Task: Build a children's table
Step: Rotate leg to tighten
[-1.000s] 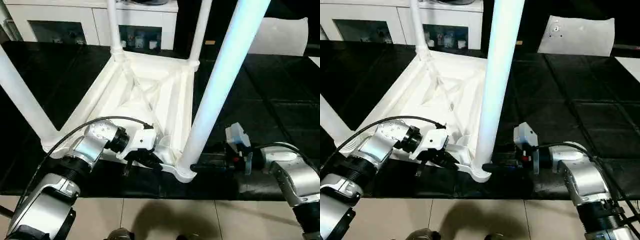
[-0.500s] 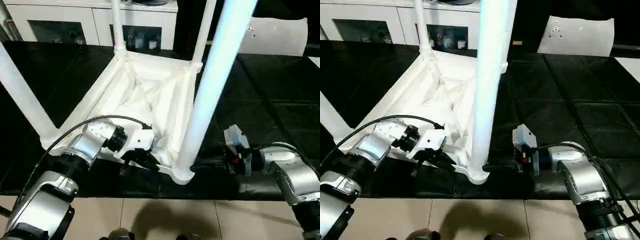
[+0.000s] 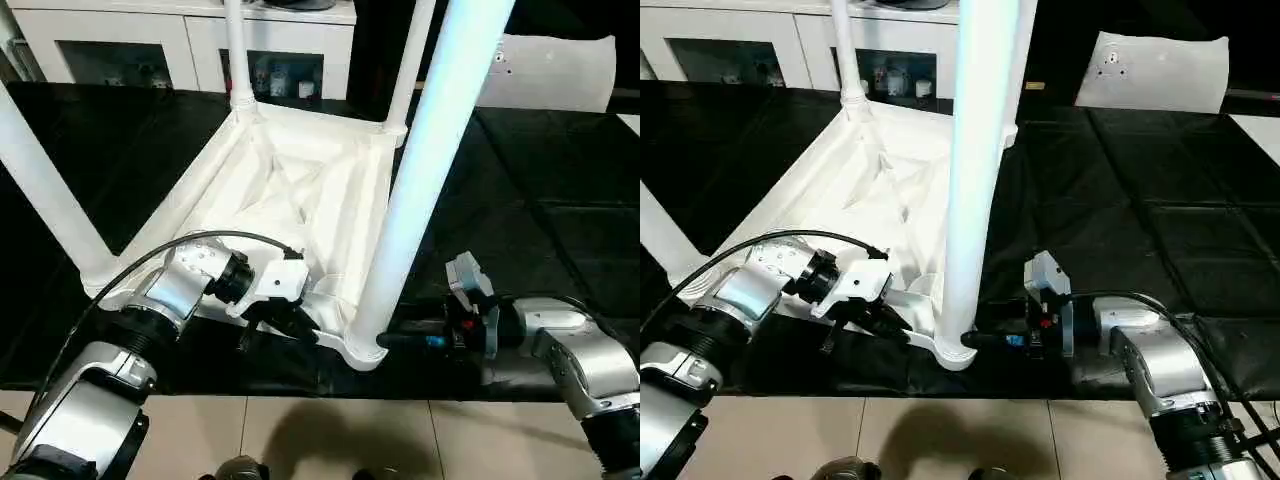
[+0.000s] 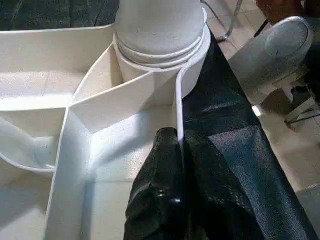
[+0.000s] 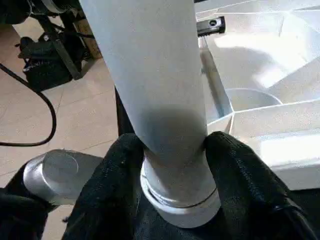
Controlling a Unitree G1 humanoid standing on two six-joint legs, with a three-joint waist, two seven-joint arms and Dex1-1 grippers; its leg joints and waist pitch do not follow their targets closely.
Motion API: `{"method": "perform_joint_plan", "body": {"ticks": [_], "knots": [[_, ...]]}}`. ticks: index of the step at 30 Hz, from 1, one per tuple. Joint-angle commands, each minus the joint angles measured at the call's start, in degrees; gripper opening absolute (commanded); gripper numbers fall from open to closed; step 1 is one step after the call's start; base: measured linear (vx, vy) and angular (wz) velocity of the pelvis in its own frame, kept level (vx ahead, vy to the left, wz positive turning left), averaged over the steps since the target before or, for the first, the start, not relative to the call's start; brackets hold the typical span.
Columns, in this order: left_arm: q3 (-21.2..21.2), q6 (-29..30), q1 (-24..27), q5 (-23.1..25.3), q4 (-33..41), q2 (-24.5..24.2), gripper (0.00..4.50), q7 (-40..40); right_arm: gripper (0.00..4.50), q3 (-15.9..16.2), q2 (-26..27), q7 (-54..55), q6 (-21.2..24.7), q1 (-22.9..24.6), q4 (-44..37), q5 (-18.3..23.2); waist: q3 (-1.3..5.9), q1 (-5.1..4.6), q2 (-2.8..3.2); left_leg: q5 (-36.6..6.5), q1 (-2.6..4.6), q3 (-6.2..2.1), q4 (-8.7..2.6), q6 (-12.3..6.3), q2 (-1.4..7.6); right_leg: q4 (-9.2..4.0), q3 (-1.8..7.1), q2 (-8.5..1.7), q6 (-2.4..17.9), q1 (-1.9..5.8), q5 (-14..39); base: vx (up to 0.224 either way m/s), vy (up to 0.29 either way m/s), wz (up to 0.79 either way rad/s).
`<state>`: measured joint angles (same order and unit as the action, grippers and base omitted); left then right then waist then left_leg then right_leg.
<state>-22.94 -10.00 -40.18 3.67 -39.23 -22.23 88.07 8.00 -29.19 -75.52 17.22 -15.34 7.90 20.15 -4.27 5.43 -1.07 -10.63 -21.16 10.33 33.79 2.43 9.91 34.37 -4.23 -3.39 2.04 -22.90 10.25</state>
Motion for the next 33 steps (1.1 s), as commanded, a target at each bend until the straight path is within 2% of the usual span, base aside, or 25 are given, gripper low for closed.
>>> {"method": "perform_joint_plan", "body": {"ticks": [1, 3, 5, 8, 10, 13, 14, 22, 23, 24, 27, 29, 30, 31, 33], "knots": [[-2.49, -1.35, -0.61, 0.83, 0.22, 1.21, 0.00, 1.42, 2.67, 0.38, 0.25, 0.54, -1.06, -0.55, -1.31, -0.47, 3.97, -0.12, -0.36, -7.96, 0.76, -1.02, -3.56, -4.39, 3.83, -4.34, 3.17, -5.65, 11.04, 3.03, 14.14, 0.000, 0.000, 0.00], [-2.49, -1.45, -0.64, 0.90, 0.16, 1.27, 0.00, 1.32, 2.67, 0.47, 0.39, 0.81, -1.05, -0.55, -1.41, -0.70, 3.99, -0.09, -0.33, -7.90, 0.81, -1.04, -3.58, -4.35, 3.86, -4.34, 3.18, -5.64, 10.98, 3.01, 14.17, 0.000, 0.000, 0.00], [-2.47, -1.46, -0.55, 0.91, 0.26, 1.25, 0.00, 1.27, 2.94, 1.08, 0.72, 1.63, -1.04, -0.62, -1.51, -1.31, 4.03, -0.03, -0.42, -7.67, 0.75, -1.04, -3.57, -4.30, 3.84, -4.25, 3.19, -5.65, 10.89, 3.05, 13.92, 0.000, 0.000, 0.00], [-2.48, -1.38, -0.44, 0.91, 0.43, 1.11, 0.00, 1.36, 2.94, 1.55, 0.95, 1.87, -1.03, -0.80, -1.34, -1.53, 4.01, 0.04, -0.34, -7.60, 0.73, -1.07, -3.61, -4.24, 3.83, -4.25, 3.16, -5.61, 10.76, 3.05, 13.97, 0.000, 0.000, 0.00], [-2.45, -1.32, -0.39, 0.98, 0.51, 0.91, 0.00, 1.43, 2.60, 1.62, 1.42, 1.37, 0.23, -1.21, -1.01, -0.24, 4.04, 0.14, -0.34, -7.72, 0.78, -1.07, -3.61, -4.30, 3.86, -4.25, 3.16, -5.64, 10.73, 3.05, 14.11, 0.000, 0.000, 0.00], [-2.39, -1.31, -0.34, 1.04, 0.53, 0.74, 0.00, 1.49, 2.44, 1.59, 1.50, 0.86, 1.25, -1.37, -0.92, 0.64, 4.05, 0.15, -0.35, -7.61, 0.80, -1.06, -3.60, -4.22, 3.89, -4.16, 3.19, -5.62, 10.84, 3.02, 13.60, 0.000, 0.000, 0.00], [-2.39, -1.29, -0.32, 1.05, 0.54, 0.68, 0.00, 1.52, 2.18, 1.58, 1.48, 0.68, 1.44, -1.38, -0.94, 0.85, 4.06, 0.20, -0.32, -7.45, 0.76, -1.05, -3.59, -4.23, 3.85, -4.17, 3.20, -5.64, 10.89, 3.08, 13.46, 0.000, 0.000, 0.00], [-2.16, -0.69, 0.05, 0.81, 0.91, 0.37, 0.00, 1.57, 2.02, 2.12, 1.45, 0.08, 2.83, -0.33, -2.34, 2.02, 4.01, 0.31, -0.22, -7.78, 0.80, -1.05, -3.63, -3.96, 3.88, -4.23, 3.21, -5.65, 10.77, 3.04, 13.75, 0.000, 0.000, 0.00], [-1.80, 0.15, 0.33, 0.56, 1.30, 0.38, 0.00, 1.08, 2.02, 1.73, 1.73, 0.71, 3.43, 0.58, -3.32, 2.62, 3.91, 0.39, 0.12, -7.90, 0.82, -1.12, -3.69, -3.85, 3.94, -4.23, 3.23, -5.67, 10.81, 2.99, 13.50, 0.000, 0.000, 0.00], [-1.63, 0.52, 0.46, 0.44, 1.47, 0.40, 0.00, 0.82, 2.02, 1.51, 1.90, 1.09, 3.74, 0.97, -3.76, 2.94, 3.98, 0.39, -0.03, -7.82, 0.84, -1.07, -3.66, -3.88, 3.94, -4.21, 3.27, -5.58, 10.80, 3.04, 12.96, 0.000, 0.000, 0.00], [-0.57, 3.89, 0.78, 0.79, 2.33, 1.03, 0.00, -3.02, 2.02, 0.42, 3.87, 5.20, 4.98, 3.53, -6.20, 3.82, 3.86, 0.49, 0.03, -8.30, 0.90, -1.10, -3.75, -3.71, 3.99, -4.23, 3.31, -5.68, 10.92, 2.98, 12.95, 0.000, 0.000, 0.00], [0.32, 6.29, 0.89, 1.30, 2.92, 1.84, 0.00, -6.77, 2.02, -0.07, 6.24, 10.17, 5.04, 5.82, -7.62, 3.05, 3.58, 0.63, 0.28, -10.02, 1.07, -1.29, -4.03, -2.90, 3.99, -4.65, 3.30, -5.84, 10.38, 2.77, 15.70, 0.000, 0.000, 0.00], [0.65, 6.81, 0.99, 1.35, 3.18, 2.10, 0.00, -7.89, 2.02, -0.08, 7.08, 11.97, 4.73, 6.58, -7.97, 2.43, 3.37, 0.37, 0.30, -10.82, 0.97, -1.27, -4.14, -2.53, 3.95, -4.83, 3.36, -5.77, 9.99, 2.65, 17.07, 0.000, 0.000, 0.00], [1.32, 8.77, 1.33, 0.88, 4.16, 2.66, 0.00, -9.22, 2.02, -0.05, 8.50, 15.32, 4.43, 7.36, -8.00, 0.91, 3.00, 0.20, 0.58, -13.29, 1.14, -1.47, -4.34, -1.74, 3.72, -5.39, 3.23, -5.83, 9.06, 2.54, 21.20, 0.000, 0.000, 0.00], [2.39, 12.62, 2.21, 0.30, 6.64, 3.76, 0.00, -11.92, 2.02, -0.23, 11.52, 21.95, 4.78, 8.42, -8.20, -1.55, 2.62, -0.48, 0.56, -15.98, 1.35, -1.66, -4.67, -0.27, 3.67, -5.96, 3.23, -5.81, 7.52, 2.21, 26.68, 0.000, 0.000, 0.00]]}}
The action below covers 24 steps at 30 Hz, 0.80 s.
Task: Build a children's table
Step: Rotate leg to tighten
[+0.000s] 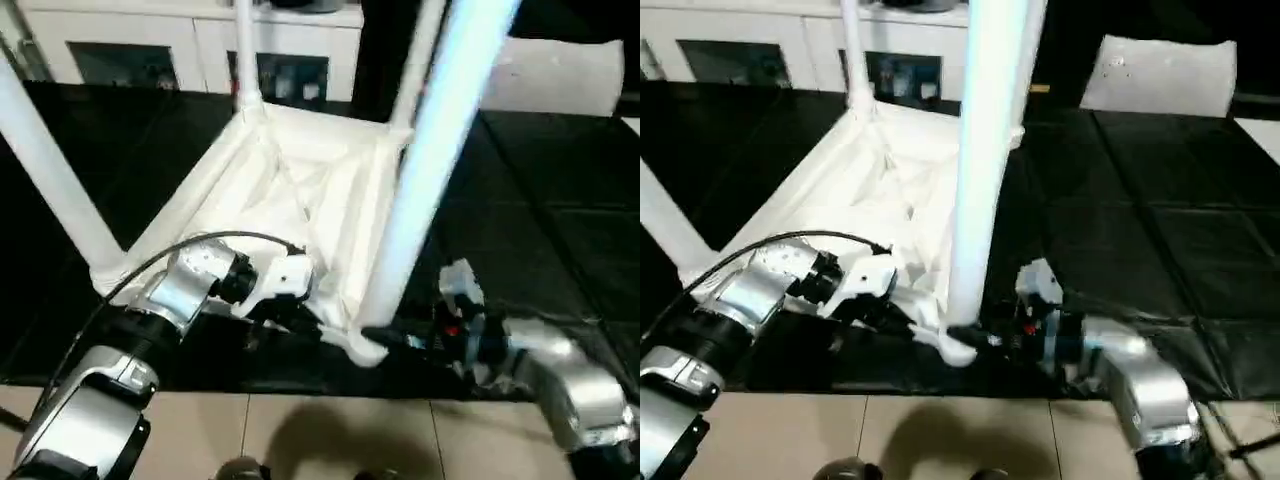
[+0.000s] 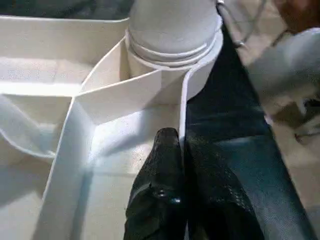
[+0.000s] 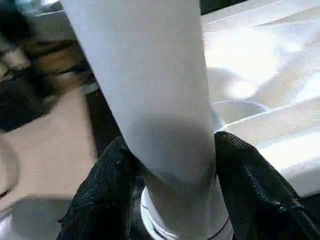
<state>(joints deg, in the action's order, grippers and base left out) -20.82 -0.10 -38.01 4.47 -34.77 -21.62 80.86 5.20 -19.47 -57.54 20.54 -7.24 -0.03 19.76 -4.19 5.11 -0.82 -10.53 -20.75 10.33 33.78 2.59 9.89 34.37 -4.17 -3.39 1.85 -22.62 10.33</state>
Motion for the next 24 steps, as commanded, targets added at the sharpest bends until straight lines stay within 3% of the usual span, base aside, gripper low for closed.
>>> {"method": "perform_joint_plan", "body": {"ticks": [1, 3, 5, 6, 7, 10, 12, 13, 16, 18, 19, 21, 24], "knots": [[0.71, 4.81, 0.59, -0.53, 3.68, 3.89, 0.00, -6.56, 2.01, 2.42, 3.46, 7.52, 2.57, 0.63, -0.68, -2.15, 2.25, -0.76, 0.15, -18.93, 1.20, -1.89, -4.59, -0.11, 3.31, -6.69, 2.89, -5.88, 6.16, 1.78, 32.40, 0.000, 0.000, 0.00], [1.56, 9.67, 1.74, -0.54, 7.15, 5.73, 0.00, -10.41, 2.01, 2.27, 7.03, 14.06, 5.50, 0.69, -1.94, -3.61, 1.74, -1.90, 0.46, -22.40, 1.39, -2.38, -4.96, 1.11, 3.35, -7.27, 2.42, -5.77, 4.29, 1.67, 37.60, 0.000, 0.000, 0.00], [2.07, 11.77, 2.14, -0.29, 8.63, 6.80, 0.00, -12.81, 2.00, 2.32, 8.89, 16.89, 6.85, 0.61, -2.68, -4.15, 1.85, -3.40, 0.65, -25.43, 1.84, -2.97, -4.81, 1.44, 3.10, -8.10, 1.86, -6.00, 2.61, 1.70, 40.73, 0.000, 0.000, 0.00], [2.69, 13.98, 2.36, 0.01, 9.81, 8.35, 0.00, -15.77, 2.00, 2.63, 11.08, 19.96, 8.17, 0.13, -3.07, -4.94, 1.89, -3.72, 0.70, -25.22, 1.65, -3.05, -4.90, 1.08, 3.11, -8.21, 1.78, -6.02, 2.61, 1.90, 40.07, 0.000, 0.000, 0.00], [3.20, 16.08, 2.50, 0.20, 10.77, 9.82, 0.00, -18.34, 2.00, 2.94, 12.97, 22.70, 9.31, -0.42, -3.22, -5.71, 2.04, -4.19, 0.80, -23.80, 0.68, -3.29, -5.38, 0.87, 3.36, -7.67, 1.64, -5.99, 3.26, 2.68, 36.54, 0.000, 0.000, 0.00], [4.19, 21.72, 2.59, 1.15, 12.69, 13.39, 0.00, -24.65, 1.99, 3.63, 17.82, 30.17, 11.77, -2.70, -2.07, -7.87, 1.90, -5.12, 0.82, -24.61, 1.35, -3.05, -5.11, 0.82, 3.26, -7.76, 1.66, -5.91, 5.19, 1.71, 34.00, 0.000, 0.000, 0.00], [4.48, 22.89, 2.34, 1.79, 12.54, 14.49, 0.00, -27.00, 1.99, 3.64, 19.36, 32.42, 11.72, -3.91, -0.79, -8.64, 1.85, -5.40, 0.88, -24.11, 1.43, -2.90, -4.86, 0.44, 3.05, -8.08, 1.73, -6.06, 4.66, 1.57, 35.03, 0.000, 0.000, 0.00], [4.85, 24.89, 2.05, 3.26, 12.83, 16.79, 0.00, -32.07, 2.55, 4.54, 21.00, 35.30, 10.12, -6.25, 1.26, -11.37, 1.95, -5.73, 0.76, -23.08, 1.24, -2.87, -4.86, 0.07, 3.09, -7.96, 1.84, -5.98, 4.75, 1.66, 34.04, 0.000, 0.000, 0.00], [4.59, 24.91, 2.01, 3.57, 12.82, 17.56, 0.00, -33.33, 2.67, 3.97, 21.81, 36.31, 9.06, -7.22, 2.16, -11.42, 2.14, -5.84, 0.77, -21.26, 0.96, -2.65, -4.81, -0.76, 3.11, -7.82, 2.12, -5.95, 5.45, 1.86, 30.81, 0.000, 0.000, 0.00], [3.91, 23.92, 2.21, 4.05, 12.62, 17.14, 0.00, -32.96, 3.05, 2.18, 22.36, 36.11, 8.71, -7.25, 2.01, -9.71, 2.33, -5.83, 0.72, -18.71, 0.48, -2.50, -4.97, -1.63, 3.26, -7.29, 2.42, -5.85, 6.50, 2.24, 26.30, 0.000, 0.000, 0.00], [3.22, 22.00, 2.43, 4.60, 12.10, 15.93, 0.00, -32.09, 3.14, 1.26, 21.30, 33.76, 7.38, -6.64, 1.05, -8.50, 2.61, -5.56, 0.76, -15.92, 0.51, -2.14, -4.82, -2.58, 3.28, -6.82, 2.63, -5.76, 7.88, 2.36, 21.18, 0.000, 0.000, 0.00], [3.11, 21.31, 2.78, 4.64, 12.33, 14.71, 0.00, -31.15, 3.17, 1.18, 19.54, 31.76, 6.47, -5.52, -0.25, -8.30, 2.70, -5.38, 0.76, -14.13, 0.38, -2.01, -4.78, -3.19, 3.34, -6.45, 2.66, -5.71, 8.74, 2.54, 18.54, 0.000, 0.000, 0.00], [3.10, 19.96, 3.20, 4.34, 12.35, 12.50, 0.00, -28.86, 3.60, 0.58, 16.55, 28.18, 4.65, -4.12, -1.42, -7.72, 2.85, -4.87, 0.70, -11.37, 0.10, -1.80, -4.60, -4.46, 3.28, -6.20, 2.57, -5.76, 9.33, 3.08, 16.66, 0.000, 0.000, 0.00]]}}
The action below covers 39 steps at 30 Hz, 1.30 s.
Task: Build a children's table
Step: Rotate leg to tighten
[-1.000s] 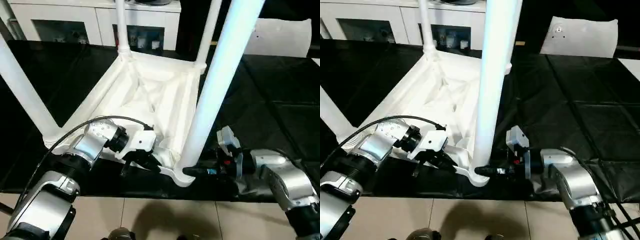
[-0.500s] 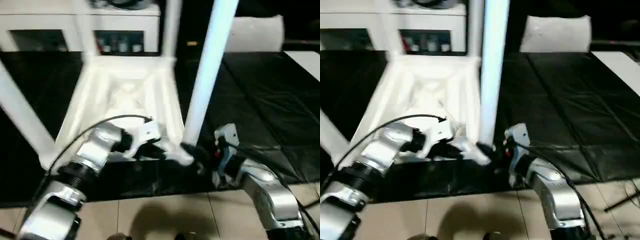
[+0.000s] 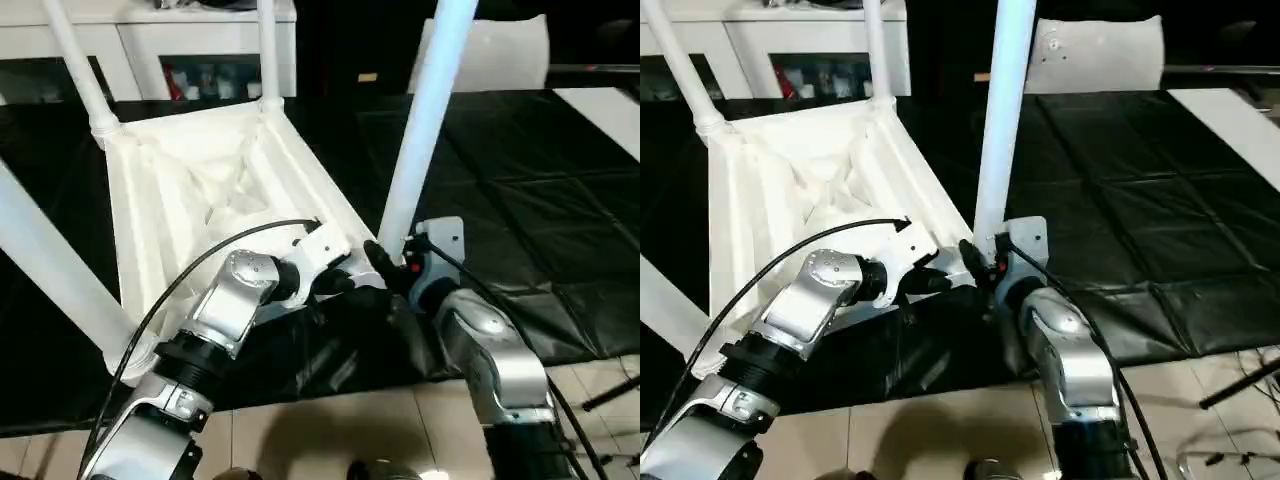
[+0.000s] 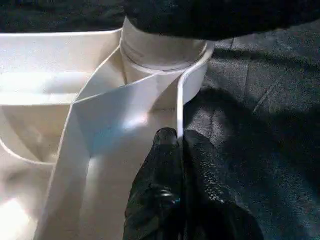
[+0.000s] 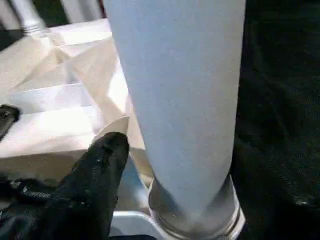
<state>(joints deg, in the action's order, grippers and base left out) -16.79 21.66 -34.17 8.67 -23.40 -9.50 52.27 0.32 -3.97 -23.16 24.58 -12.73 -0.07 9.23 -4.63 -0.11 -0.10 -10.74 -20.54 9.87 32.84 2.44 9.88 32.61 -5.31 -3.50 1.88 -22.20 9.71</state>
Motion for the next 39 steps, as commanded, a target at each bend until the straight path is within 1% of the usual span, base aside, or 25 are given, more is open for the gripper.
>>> {"method": "perform_joint_plan", "body": {"ticks": [1, 2, 4, 5, 6, 7, 8, 10, 12, 14, 15, 16, 18, 19, 21, 22, 24, 26, 29, 30, 31, 32, 33, 38, 39], "knots": [[-1.05, -3.52, -0.47, -0.02, 0.84, -1.08, 0.00, 1.30, 3.62, 5.06, -0.94, -8.72, -0.30, 1.97, -1.82, 3.22, 3.41, 0.47, -0.08, -9.55, -0.33, -1.27, -3.55, -4.75, 3.31, -4.10, 3.77, -5.64, 9.67, 2.80, 15.24, 0.000, 0.000, 0.00], [-1.06, -3.69, -0.46, -0.04, 0.82, -1.21, 0.00, 1.44, 3.69, 5.02, -1.11, -8.95, -0.38, 2.01, -1.86, 3.27, 3.47, 0.70, -0.04, -8.79, -0.32, -1.25, -3.50, -5.10, 3.26, -4.14, 3.72, -5.62, 9.63, 2.85, 14.53, 0.000, 0.000, 0.00], [-1.17, -5.67, -0.29, -0.53, 0.72, -2.61, 0.00, 3.23, 3.97, 4.64, -3.10, -11.57, -1.33, 2.50, -2.25, 3.86, 3.92, 1.03, -0.08, -4.90, -0.62, -1.11, -3.14, -6.26, 3.30, -3.23, 3.76, -5.47, 11.05, 3.02, 8.47, 0.000, 0.000, 0.00], [-1.18, -7.63, -0.28, -0.89, 0.39, -3.63, 0.00, 4.65, 4.05, 4.42, -4.59, -13.27, -2.06, 2.68, -2.34, 3.98, 3.91, 1.26, 0.02, -4.51, -0.62, -1.23, -3.07, -6.47, 3.20, -3.10, 3.68, -5.42, 11.22, 2.98, 7.42, 0.000, 0.000, 0.00], [-1.31, -11.88, -0.24, -2.01, -0.46, -6.24, 0.00, 8.90, 4.10, 3.42, -8.40, -17.88, -3.38, 3.03, -2.58, 4.93, 3.85, 1.00, -0.07, -4.70, -0.68, -1.10, -3.11, -6.87, 3.27, -3.00, 3.71, -5.27, 11.60, 2.91, 6.68, 0.000, 0.000, 0.00], [-1.61, -13.71, -0.16, -2.70, -0.71, -7.81, 0.00, 11.91, 4.29, 2.71, -10.58, -20.89, -3.81, 3.14, -2.78, 5.96, 3.69, 1.31, 0.02, -5.77, -0.56, -1.06, -3.09, -7.64, 3.28, -3.14, 3.63, -5.28, 11.56, 2.96, 7.27, 0.000, 0.000, 0.00], [-1.61, -13.71, -0.16, -2.70, -0.71, -7.81, 0.00, 11.91, 4.29, 2.71, -10.58, -20.89, -3.81, 3.14, -2.78, 5.96, 3.69, 1.31, 0.02, -5.77, -0.56, -1.06, -3.09, -7.64, 3.28, -3.14, 3.63, -5.28, 11.56, 2.96, 7.27, 0.000, 0.000, 0.00], [-3.06, -16.55, -0.55, -3.33, -2.05, -11.48, 0.00, 18.20, 4.41, 1.37, -16.21, -29.48, -4.03, 3.24, -3.39, 9.44, 3.55, 1.64, 0.12, -7.60, -0.30, -1.05, -3.18, -7.34, 3.51, -3.43, 3.55, -5.34, 11.39, 2.83, 10.02, 0.000, 0.000, 0.00], [-3.68, -19.12, -0.98, -3.95, -3.11, -12.93, 0.00, 21.89, 4.41, 0.97, -19.02, -34.10, -3.73, 3.07, -3.54, 10.93, 3.48, 2.16, 0.16, -8.31, -0.10, -1.06, -3.26, -7.09, 3.64, -3.55, 3.58, -5.33, 11.00, 2.79, 11.66, 0.000, 0.000, 0.00], [-4.13, -20.91, -1.52, -4.68, -3.92, -13.79, 0.00, 24.94, 4.41, 0.92, -21.13, -37.52, -3.58, 2.71, -3.03, 11.71, 3.47, 2.46, 0.26, -8.47, 0.19, -1.06, -3.34, -6.50, 3.87, -3.34, 3.63, -5.35, 11.65, 2.45, 11.18, 0.000, 0.000, 0.00], [-4.19, -21.08, -1.59, -4.76, -4.01, -13.89, 0.00, 25.30, 4.41, 0.95, -21.37, -37.93, -3.62, 2.66, -2.94, 11.76, 3.54, 2.49, 0.20, -8.51, 0.20, -0.99, -3.32, -6.44, 3.83, -3.29, 3.63, -5.32, 11.91, 2.53, 10.90, 0.000, 0.000, 0.00], [-5.38, -23.51, -2.77, -4.82, -5.62, -15.04, 0.00, 28.99, 4.41, 1.87, -23.92, -42.57, -4.93, 1.72, -1.15, 11.74, 3.50, 2.69, 0.24, -8.37, 0.15, -0.99, -3.29, -6.34, 3.78, -3.20, 3.61, -5.31, 12.24, 2.54, 10.37, 0.000, 0.000, 0.00], [-5.83, -24.24, -3.13, -4.79, -6.15, -15.41, 0.00, 30.11, 4.41, 2.24, -24.53, -43.75, -5.26, 1.30, -0.49, 11.76, 3.49, 3.09, 0.28, -8.07, 0.10, -0.97, -3.24, -6.24, 3.77, -3.10, 3.60, -5.43, 12.38, 2.67, 10.19, 0.000, 0.000, 0.00], [-6.37, -25.29, -3.62, -4.86, -7.00, -15.80, 0.00, 31.52, 4.27, 2.82, -25.37, -45.36, -5.52, 0.67, 0.41, 12.06, 3.50, 3.34, 0.05, -7.87, 0.07, -0.86, -3.21, -6.07, 3.87, -3.04, 3.58, -5.48, 12.43, 2.63, 10.16, 0.000, 0.000, 0.00], [-6.87, -26.27, -4.01, -5.01, -7.58, -15.96, 0.00, 33.13, 4.27, 3.61, -26.06, -46.79, -5.27, -0.03, 1.06, 12.19, 3.54, 3.63, 0.09, -7.74, 0.19, -0.80, -3.13, -6.08, 3.82, -3.05, 3.54, -5.45, 12.52, 2.60, 10.51, 0.000, 0.000, 0.00], [-7.70, -27.61, -4.66, -5.32, -8.39, -15.97, 0.00, 35.82, 4.05, 5.46, -26.88, -49.19, -5.34, -1.53, 2.51, 11.95, 3.55, 3.85, 0.07, -7.55, 0.14, -0.79, -3.10, -6.12, 3.77, -3.03, 3.47, -5.40, 12.53, 2.62, 10.69, 0.000, 0.000, 0.00], [-7.92, -27.94, -4.85, -5.46, -8.53, -15.89, 0.00, 36.60, 4.05, 6.09, -26.97, -49.82, -5.70, -2.06, 3.15, 11.66, 3.62, 3.98, 0.16, -7.18, 0.13, -0.83, -3.10, -5.97, 4.01, -2.87, 3.52, -5.51, 12.69, 2.60, 10.10, 0.000, 0.000, 0.00], [-8.35, -28.93, -5.34, -5.53, -8.98, -15.58, 0.00, 37.96, 3.77, 7.16, -26.71, -51.00, -6.61, -3.17, 4.58, 10.96, 3.64, 4.41, -0.04, -6.76, 0.18, -0.80, -3.09, -5.99, 4.05, -2.68, 3.49, -5.49, 13.05, 2.53, 9.26, 0.000, 0.000, 0.00], [-8.92, -30.12, -5.93, -5.56, -9.84, -15.19, 0.00, 39.27, 3.53, 8.11, -26.23, -52.35, -7.39, -4.32, 6.07, 10.48, 3.69, 5.07, 0.00, -6.56, 0.31, -0.73, -3.08, -5.68, 4.12, -2.67, 3.57, -5.61, 12.97, 2.49, 9.54, 0.000, 0.000, 0.00], [-9.23, -30.68, -6.14, -5.51, -10.17, -14.96, 0.00, 39.59, 3.53, 8.57, -25.83, -52.79, -7.79, -4.89, 6.70, 10.23, 3.69, 5.07, -0.04, -6.37, 0.25, -0.77, -3.10, -5.73, 4.11, -2.60, 3.54, -5.59, 12.97, 2.53, 9.35, 0.000, 0.000, 0.00], [-9.49, -31.04, -6.28, -5.46, -10.40, -14.71, 0.00, 39.76, 3.33, 9.06, -25.43, -53.29, -7.96, -5.40, 7.18, 10.17, 3.75, 5.12, 0.01, -6.40, 0.23, -0.80, -3.09, -5.69, 4.13, -2.52, 3.50, -5.64, 13.08, 2.55, 9.03, 0.000, 0.000, 0.00], [-9.61, -31.17, -6.35, -5.43, -10.50, -14.57, 0.00, 39.79, 3.24, 9.33, -25.21, -53.56, -8.02, -5.67, 7.41, 10.16, 3.71, 5.09, -0.09, -6.59, 0.16, -0.74, -3.07, -5.74, 4.02, -2.59, 3.49, -5.63, 13.16, 2.59, 9.11, 0.000, 0.000, 0.00], [-9.75, -31.73, -6.50, -5.39, -10.90, -14.37, 0.00, 39.95, 3.18, 9.84, -25.01, -53.89, -8.36, -6.00, 7.72, 10.14, 3.71, 5.20, 0.04, -6.68, 0.22, -0.77, -3.08, -5.66, 4.09, -2.60, 3.51, -5.68, 13.15, 2.57, 9.27, 0.000, 0.000, 0.00], [-10.59, -32.88, -6.86, -5.52, -11.88, -14.18, 0.00, 40.23, 2.68, 11.60, -24.40, -55.19, -8.95, -6.80, 8.65, 10.21, 3.80, 5.27, 0.07, -6.82, 0.16, -0.83, -3.08, -5.52, 4.10, -2.56, 3.47, -5.69, 13.15, 2.66, 8.78, 0.000, 0.000, 0.00], [-10.78, -33.09, -6.95, -5.58, -12.07, -14.20, 0.00, 40.23, 2.68, 11.92, -24.32, -55.54, -9.08, -6.95, 8.90, 10.17, 3.76, 5.26, 0.07, -6.86, 0.17, -0.85, -3.11, -5.48, 4.13, -2.54, 3.47, -5.65, 13.14, 2.65, 8.87, 0.000, 0.000, 0.00]]}}
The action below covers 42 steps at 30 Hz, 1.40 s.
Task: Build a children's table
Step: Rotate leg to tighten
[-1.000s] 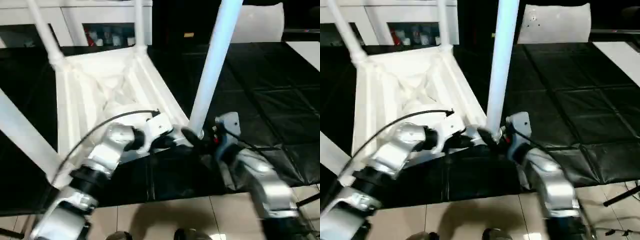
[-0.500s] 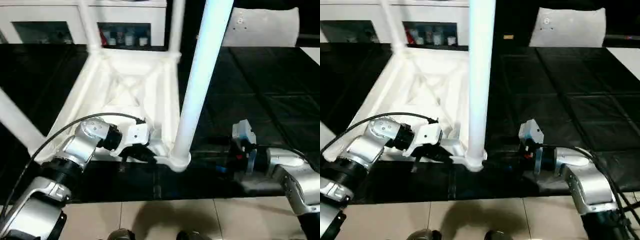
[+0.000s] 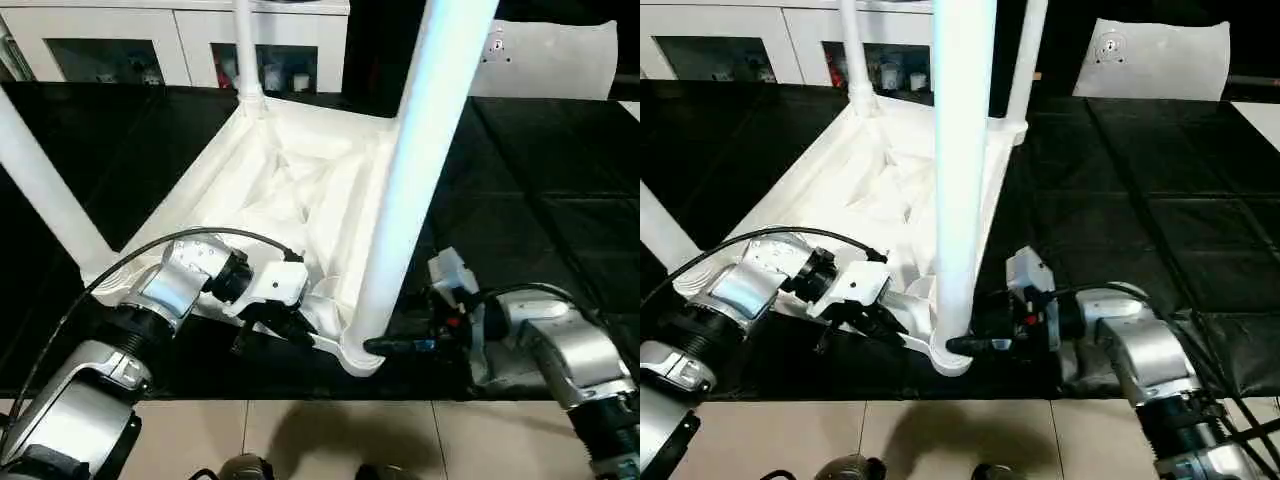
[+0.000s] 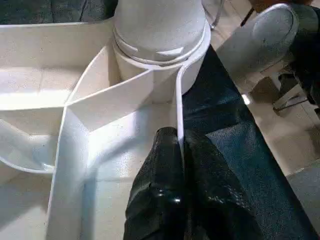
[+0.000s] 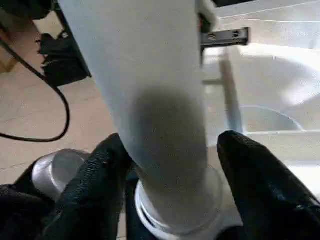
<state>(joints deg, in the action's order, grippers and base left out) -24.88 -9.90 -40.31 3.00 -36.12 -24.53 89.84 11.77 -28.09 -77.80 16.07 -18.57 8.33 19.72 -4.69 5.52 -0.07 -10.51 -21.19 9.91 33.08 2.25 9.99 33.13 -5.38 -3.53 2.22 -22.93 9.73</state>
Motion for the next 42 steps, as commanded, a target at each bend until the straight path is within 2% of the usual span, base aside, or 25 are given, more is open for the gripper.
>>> {"method": "perform_joint_plan", "body": {"ticks": [1, 6, 12, 17, 18, 19, 21, 23, 24, 26, 27, 28, 29, 30, 31, 32, 33, 34, 35, 36, 37, 38, 39, 40, 42], "knots": [[-2.71, -1.54, -0.82, 0.08, 0.64, 0.83, 0.00, 2.66, 2.61, 0.48, -0.20, -0.91, -0.57, -1.11, 0.51, -0.32, 3.81, -0.38, 0.09, -7.17, 0.81, -0.87, -3.34, -5.32, 4.00, -3.07, 3.55, -5.61, 12.85, 3.37, 8.80, 0.000, 0.000, 0.00], [-3.44, -2.58, -1.27, 0.20, -0.32, 0.75, 0.00, 2.66, 2.16, 1.40, 0.32, -1.96, -0.90, -2.10, 1.77, -0.61, 3.79, -0.36, 0.08, -7.28, 0.81, -0.88, -3.34, -5.12, 3.99, -3.07, 3.55, -5.64, 12.96, 3.43, 8.81, 0.000, 0.000, 0.00], [-2.73, -2.52, -1.66, 1.18, -1.61, 1.18, 0.00, 1.89, 2.01, 1.89, 0.10, -2.40, -0.08, -1.60, 1.36, -0.09, 3.90, -0.39, -0.23, -6.50, 0.84, -0.80, -3.28, -5.30, 3.99, -3.03, 3.56, -5.63, 12.56, 3.42, 9.36, 0.000, 0.000, 0.00], [-1.35, 0.58, -1.56, 1.10, -1.67, 1.68, 0.00, -2.19, 2.00, 1.07, 1.33, 2.78, 2.64, 0.60, -1.77, -0.03, 3.52, -0.42, 0.08, -8.18, 1.01, -0.84, -3.52, -4.52, 4.04, -3.64, 3.61, -5.62, 11.62, 3.21, 12.66, 0.000, 0.000, 0.00], [-0.54, 3.25, -1.34, 1.19, -1.10, 2.30, 0.00, -5.09, 2.00, 0.98, 2.89, 7.93, 4.21, 1.70, -3.44, -1.51, 3.44, -0.46, 0.41, -8.61, 0.99, -0.91, -3.56, -4.08, 3.99, -3.66, 3.61, -5.66, 11.43, 3.21, 13.53, 0.000, 0.000, 0.00], [0.29, 6.02, -1.05, 1.13, -0.37, 3.01, 0.00, -7.72, 2.00, 1.02, 4.45, 12.69, 5.54, 2.68, -4.78, -3.10, 3.23, -0.65, 0.17, -9.53, 1.05, -0.95, -3.82, -3.03, 4.03, -3.89, 3.68, -5.57, 10.58, 3.13, 15.48, 0.000, 0.000, 0.00], [2.41, 13.11, -0.03, 0.75, 2.45, 5.58, 0.00, -14.46, 1.99, 0.66, 10.19, 24.50, 11.25, 4.41, -7.33, -5.35, 2.57, -1.17, 0.42, -13.53, 1.32, -1.27, -4.31, -1.06, 3.76, -4.72, 3.48, -5.61, 8.77, 2.99, 23.28, 0.000, 0.000, 0.00], [3.37, 16.35, 0.59, 0.77, 4.02, 7.27, 0.00, -18.16, 1.97, 0.00, 14.18, 30.23, 14.34, 4.66, -7.78, -5.51, 1.51, -2.36, 0.18, -21.34, 2.52, -1.90, -4.04, 1.15, 2.64, -7.29, 2.31, -6.07, 2.86, 2.34, 41.91, 0.000, 0.000, 0.00], [3.71, 17.34, 0.76, 0.78, 4.45, 7.89, 0.00, -19.45, 1.96, -0.19, 15.51, 32.12, 15.24, 4.68, -7.81, -5.67, 1.48, -2.77, 0.31, -22.15, 2.59, -2.08, -4.02, 1.51, 2.55, -7.65, 2.14, -6.08, 1.68, 2.38, 43.76, 0.000, 0.000, 0.00], [5.16, 21.74, 1.42, 1.20, 6.00, 10.94, 0.00, -25.69, 1.96, -0.28, 20.74, 39.56, 17.44, 4.10, -6.40, -7.46, 1.48, -4.86, 0.12, -25.81, 2.11, -2.98, -4.31, 2.18, 2.68, -8.24, 0.87, -5.89, -0.51, 2.84, 44.56, -0.022, 0.019, -0.09], [5.70, 22.96, 1.58, 1.17, 6.26, 11.99, 0.00, -27.67, 1.96, -0.21, 22.30, 41.77, 17.42, 3.62, -5.37, -8.36, 1.39, -5.18, 0.71, -27.32, 2.29, -3.17, -4.42, 2.39, 2.95, -8.16, 0.62, -5.87, -0.36, 2.85, 43.82, -0.033, 0.050, -0.15], [6.38, 25.21, 1.69, 1.38, 6.68, 13.57, 0.00, -30.80, 1.96, -0.60, 25.00, 46.13, 17.63, 2.66, -3.65, -9.79, 1.30, -6.39, 1.28, -31.74, 2.85, -3.62, -4.68, 2.59, 3.28, -8.66, -0.49, -5.67, -0.10, 2.80, 41.87, -0.033, 0.050, -0.15], [6.92, 26.20, 1.56, 1.81, 6.51, 14.72, 0.00, -33.54, 1.96, -0.93, 26.73, 48.76, 17.88, 1.84, -2.35, -10.48, 1.05, -7.60, 1.82, -37.41, 2.87, -4.56, -5.37, 3.07, 3.92, -8.35, -1.85, -5.45, 0.05, 3.48, 38.85, -0.027, 0.058, -0.11], [6.92, 26.20, 1.56, 1.81, 6.51, 14.72, 0.00, -33.54, 1.96, -0.93, 26.73, 48.76, 17.88, 1.84, -2.35, -10.48, 1.04, -8.09, 1.85, -39.55, 1.98, -5.02, -6.07, 3.10, 4.32, -7.46, -1.97, -5.26, -0.29, 4.46, 36.81, -0.063, 0.058, -0.08], [7.40, 27.62, 1.46, 2.35, 6.68, 15.95, 0.00, -35.84, 1.96, -1.70, 28.83, 52.29, 18.17, 0.84, -0.98, -11.33, 0.42, -7.87, 2.69, -48.00, 0.61, -5.55, -9.27, 4.07, 6.14, -2.67, -1.50, -4.32, 0.75, 6.13, 29.67, -0.063, 0.058, -0.08], [7.92, 29.02, 1.39, 2.79, 7.03, 17.16, 0.00, -38.24, 1.96, -2.29, 30.71, 55.10, 18.68, -0.04, -0.03, -11.95, 0.88, -6.21, 2.42, -51.62, -1.24, -4.58, -12.37, 4.66, 7.00, 4.78, 0.90, -3.31, 2.28, 7.41, 14.49, -0.068, 0.020, 0.09], [8.05, 29.30, 1.31, 2.87, 7.04, 17.46, 0.00, -38.80, 1.96, -2.36, 31.14, 55.64, 18.74, -0.29, 0.19, -12.04, 0.53, -5.93, 2.13, -50.50, 0.00, -3.21, -12.82, 4.66, 6.22, 4.83, 2.03, -2.99, 2.53, 5.55, 13.91, 0.050, -0.054, 0.19], [8.74, 31.04, 0.99, 3.53, 7.47, 19.03, 0.00, -41.70, 1.96, -3.14, 33.66, 58.74, 19.21, -1.47, 0.99, -12.33, 0.91, -6.22, -1.73, -36.30, 5.51, -2.26, -3.76, 3.90, 0.95, -6.21, 3.94, -6.05, 0.20, -0.87, 42.28, 0.050, -0.054, 0.19], [8.92, 31.63, 0.94, 3.85, 7.78, 19.48, 0.00, -42.54, 2.31, -3.49, 34.43, 59.58, 19.42, -1.73, 0.99, -12.26, 0.69, -6.05, -1.76, -14.59, 6.61, -1.86, 5.12, 0.51, -2.73, -11.43, 3.98, -8.84, -2.29, -2.60, 64.13, 0.088, -0.080, 0.00], [9.05, 32.09, 0.96, 4.10, 8.17, 19.79, 0.00, -43.44, 2.52, -3.79, 35.03, 60.06, 19.51, -1.85, 0.94, -12.47, 0.89, -5.93, -1.67, -8.73, 2.59, -3.06, 4.49, -0.75, -2.10, -9.89, 4.70, -10.73, -2.65, 1.76, 62.56, 0.115, -0.012, -0.35], [8.82, 32.18, 0.88, 4.40, 8.23, 19.58, 0.00, -43.88, 2.68, -4.48, 35.44, 60.68, 19.02, -1.83, 0.97, -12.80, 2.63, -4.71, 0.14, -2.40, -0.82, -4.54, -2.87, 0.02, 1.76, -4.62, 3.73, -7.20, 1.09, 4.70, 32.07, 0.115, -0.012, -0.35], [8.42, 31.40, 0.81, 4.71, 7.97, 19.09, 0.00, -43.66, 2.68, -4.90, 35.30, 60.69, 18.77, -1.58, 0.78, -12.64, 2.44, -5.29, 0.10, -4.18, 0.26, -4.79, -3.43, -0.38, 2.66, -3.54, 3.42, -5.37, 3.03, 3.30, 23.78, 0.108, 0.023, -0.19], [8.26, 30.81, 0.76, 4.83, 7.69, 18.64, 0.00, -43.34, 2.86, -5.13, 34.93, 60.47, 18.64, -1.20, 0.41, -12.46, 2.85, -5.71, 0.52, -5.51, 1.24, -4.61, -3.33, -0.63, 2.98, -2.99, 3.47, -4.98, 5.26, 2.97, 17.38, 0.000, 0.000, 0.00], [8.00, 29.86, 0.78, 4.98, 7.41, 17.97, 0.00, -42.81, 2.86, -5.39, 34.29, 60.11, 18.28, -0.52, -0.19, -12.43, 3.10, -5.95, 0.94, -8.47, 1.56, -4.25, -3.61, -1.23, 3.11, -2.87, 3.78, -5.38, 9.69, 3.28, 12.17, 0.000, 0.000, 0.00], [7.86, 28.55, 0.88, 5.15, 7.14, 17.15, 0.00, -42.12, 3.10, -5.60, 33.17, 59.27, 17.20, 0.67, -1.33, -12.44, 2.77, -6.11, 0.55, -13.47, 1.14, -3.77, -3.77, -1.52, 2.69, -3.85, 3.97, -5.81, 11.34, 3.55, 16.53, 0.000, 0.000, 0.00]]}}
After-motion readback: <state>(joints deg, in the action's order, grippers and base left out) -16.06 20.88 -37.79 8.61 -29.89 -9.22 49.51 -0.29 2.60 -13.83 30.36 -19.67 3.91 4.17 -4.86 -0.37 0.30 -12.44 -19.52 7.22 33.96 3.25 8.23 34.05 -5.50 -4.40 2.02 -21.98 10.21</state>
